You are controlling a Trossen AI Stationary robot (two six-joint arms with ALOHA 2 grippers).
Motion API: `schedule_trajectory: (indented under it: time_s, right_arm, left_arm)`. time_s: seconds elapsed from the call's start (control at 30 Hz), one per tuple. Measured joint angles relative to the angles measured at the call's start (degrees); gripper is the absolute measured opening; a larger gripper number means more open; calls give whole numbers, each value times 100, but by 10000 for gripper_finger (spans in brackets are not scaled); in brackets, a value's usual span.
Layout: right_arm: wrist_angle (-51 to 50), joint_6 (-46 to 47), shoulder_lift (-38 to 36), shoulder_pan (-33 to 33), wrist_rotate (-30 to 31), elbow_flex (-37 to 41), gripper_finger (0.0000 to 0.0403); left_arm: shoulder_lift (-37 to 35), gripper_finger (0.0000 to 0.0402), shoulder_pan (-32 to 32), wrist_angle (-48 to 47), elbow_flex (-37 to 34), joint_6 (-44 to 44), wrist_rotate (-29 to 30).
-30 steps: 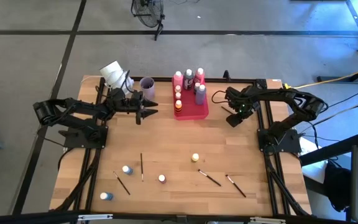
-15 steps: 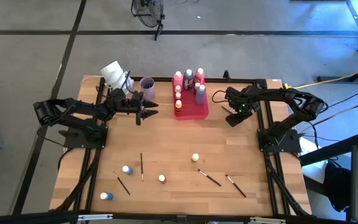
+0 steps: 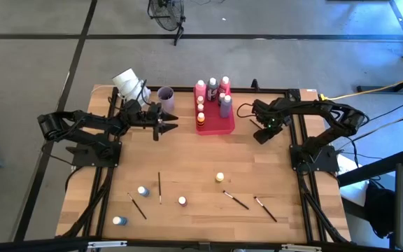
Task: Pick & Place Paint Supplies
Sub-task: Put the black paint brush into the purple cup
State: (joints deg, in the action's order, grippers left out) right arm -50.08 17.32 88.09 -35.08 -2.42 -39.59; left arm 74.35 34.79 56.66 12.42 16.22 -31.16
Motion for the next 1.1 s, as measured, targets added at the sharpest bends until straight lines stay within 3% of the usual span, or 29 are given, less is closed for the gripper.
schedule_trajectory:
  time_s: [0.4,1.1]
  right_arm:
    - [34,-90,-2,45,24,0,26]
    - [45,-126,-10,125,276,-19,1]
  left_arm:
    - [0,203,0,0,-1,-5,3]
    - [0,203,0,1,-2,-47,3]
